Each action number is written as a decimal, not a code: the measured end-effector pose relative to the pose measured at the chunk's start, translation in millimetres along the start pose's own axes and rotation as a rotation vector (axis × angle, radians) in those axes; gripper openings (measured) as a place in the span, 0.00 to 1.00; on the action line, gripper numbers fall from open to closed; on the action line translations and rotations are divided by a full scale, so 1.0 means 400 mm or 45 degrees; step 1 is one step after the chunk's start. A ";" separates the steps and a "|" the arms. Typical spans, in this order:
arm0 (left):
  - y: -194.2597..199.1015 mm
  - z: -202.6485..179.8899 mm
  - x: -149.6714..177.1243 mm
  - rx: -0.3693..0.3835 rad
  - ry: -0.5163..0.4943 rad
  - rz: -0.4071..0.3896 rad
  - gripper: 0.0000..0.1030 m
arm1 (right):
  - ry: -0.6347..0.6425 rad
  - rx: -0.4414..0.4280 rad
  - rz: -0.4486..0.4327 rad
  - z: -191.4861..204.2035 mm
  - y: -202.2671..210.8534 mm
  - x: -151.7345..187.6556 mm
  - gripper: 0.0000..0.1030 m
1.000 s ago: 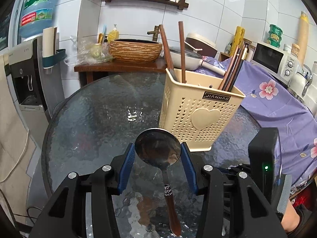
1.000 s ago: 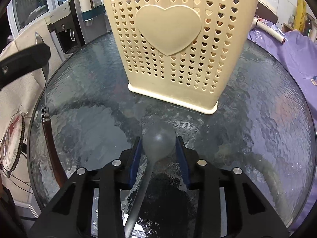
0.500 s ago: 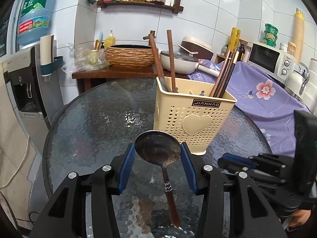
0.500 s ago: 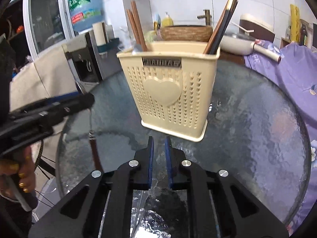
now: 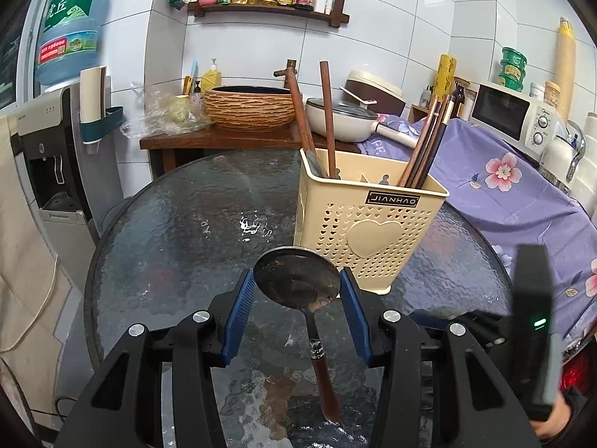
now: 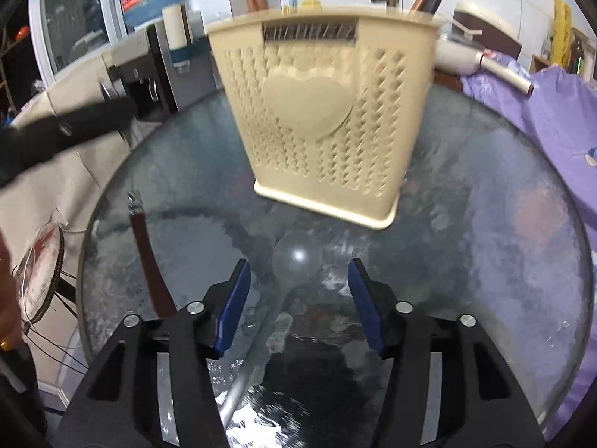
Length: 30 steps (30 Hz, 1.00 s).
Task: Organize utensils
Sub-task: 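Lift both held spoons and carry them above the cream holder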
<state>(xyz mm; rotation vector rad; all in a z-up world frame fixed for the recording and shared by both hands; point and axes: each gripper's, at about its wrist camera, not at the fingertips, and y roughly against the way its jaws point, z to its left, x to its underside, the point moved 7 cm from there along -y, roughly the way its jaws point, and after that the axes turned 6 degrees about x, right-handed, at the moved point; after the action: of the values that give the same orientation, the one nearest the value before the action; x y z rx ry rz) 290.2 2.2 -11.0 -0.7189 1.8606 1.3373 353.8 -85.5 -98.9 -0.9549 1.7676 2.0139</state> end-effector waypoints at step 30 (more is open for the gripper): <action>0.008 0.002 -0.002 0.033 0.003 -0.006 0.44 | -0.056 -0.067 -0.116 0.011 0.028 -0.059 0.35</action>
<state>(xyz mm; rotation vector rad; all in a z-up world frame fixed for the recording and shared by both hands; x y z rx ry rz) 288.2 3.8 -8.7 -0.7116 1.8740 1.3073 363.0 -78.7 -74.8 -0.9813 1.6260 2.0177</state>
